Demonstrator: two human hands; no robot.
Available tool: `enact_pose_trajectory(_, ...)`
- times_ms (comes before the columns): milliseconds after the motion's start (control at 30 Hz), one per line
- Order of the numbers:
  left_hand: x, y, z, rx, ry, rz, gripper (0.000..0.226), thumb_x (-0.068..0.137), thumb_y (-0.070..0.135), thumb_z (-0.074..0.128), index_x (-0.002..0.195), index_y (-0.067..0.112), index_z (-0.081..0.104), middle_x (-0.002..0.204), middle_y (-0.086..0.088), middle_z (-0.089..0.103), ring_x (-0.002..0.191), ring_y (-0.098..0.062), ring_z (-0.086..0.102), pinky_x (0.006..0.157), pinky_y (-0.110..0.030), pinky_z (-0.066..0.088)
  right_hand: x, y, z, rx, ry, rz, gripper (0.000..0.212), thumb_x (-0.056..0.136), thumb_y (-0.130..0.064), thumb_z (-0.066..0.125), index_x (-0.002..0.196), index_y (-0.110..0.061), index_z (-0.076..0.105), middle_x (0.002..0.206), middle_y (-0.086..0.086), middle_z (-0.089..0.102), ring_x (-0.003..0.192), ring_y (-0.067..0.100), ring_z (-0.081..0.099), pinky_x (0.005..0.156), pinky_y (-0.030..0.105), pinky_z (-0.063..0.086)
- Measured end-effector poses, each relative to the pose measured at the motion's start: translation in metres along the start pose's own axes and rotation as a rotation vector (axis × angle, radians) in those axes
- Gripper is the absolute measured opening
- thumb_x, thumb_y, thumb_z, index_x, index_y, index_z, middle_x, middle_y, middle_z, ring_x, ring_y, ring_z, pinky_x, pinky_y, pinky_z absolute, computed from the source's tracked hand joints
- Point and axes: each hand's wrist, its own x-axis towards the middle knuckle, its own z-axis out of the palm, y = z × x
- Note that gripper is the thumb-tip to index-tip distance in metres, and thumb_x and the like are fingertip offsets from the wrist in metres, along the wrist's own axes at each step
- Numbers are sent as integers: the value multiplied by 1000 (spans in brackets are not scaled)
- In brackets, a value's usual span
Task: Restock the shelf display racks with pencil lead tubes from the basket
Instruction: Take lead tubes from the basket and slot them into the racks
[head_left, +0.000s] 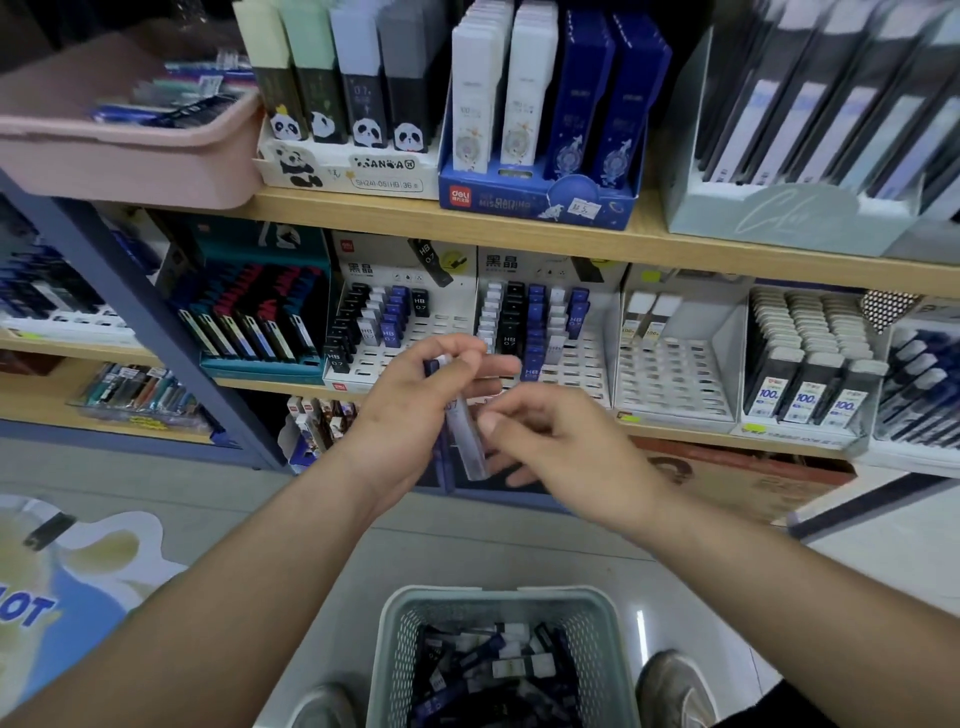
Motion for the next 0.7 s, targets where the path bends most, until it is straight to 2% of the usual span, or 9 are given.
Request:
enact_pose_trajectory(133,-10,3,7,-38,-34,2,19,103,17,50,116,6,55,111,-14,75,108,-31,70,97,-48,54,-10,-3,16,54,6,-19,5,92,-11,68,94,-16,66,74,-4,70,71,11,66,72,41,62)
enact_pose_trajectory(233,-13,7,5,-27,-33,-9,28,103,22,48,122,3,54,111,-13,75,105,-28,72,92,-46,57,-9,-1,13,74,-4,11,9,95,-4,62,96,-13,66,82,3,76,77,18,70,69,33,60)
enact_pose_trajectory(300,-14,9,0,29,-9,8,22,104,20,48,117,6,57,107,-12,76,99,-27,73,82,-42,61,-7,0,7,84,-10,37,8,96,-6,60,100,-12,65,88,4,77,84,20,72,67,29,57)
enact_pose_trajectory(367,-13,7,-5,123,30,31,18,104,18,50,114,6,58,101,-10,76,90,-23,74,68,-32,61,-6,3,2,81,-12,52,7,97,-8,60,100,-12,64,89,2,78,83,16,71,66,26,55)
enact_pose_trajectory(467,-12,2,-13,349,50,40,12,104,21,52,107,12,59,91,-1,73,67,-13,67,51,-23,50,-4,8,-4,91,0,55,8,97,-6,60,105,-8,62,89,2,78,82,15,71,66,25,55)
enact_pose_trajectory(567,-10,-5,-14,460,-34,23,10,102,22,54,103,14,60,81,3,69,56,-11,51,45,-23,38,-1,12,-9,124,33,54,23,93,-2,65,113,-8,56,87,7,77,79,22,71,66,28,58)
enact_pose_trajectory(700,-8,-14,-10,495,-67,-28,6,102,16,54,101,12,58,72,2,62,53,-14,41,43,-25,29,2,16,-13,35,56,13,59,84,-1,75,128,-31,48,94,3,69,72,27,72,66,37,62)
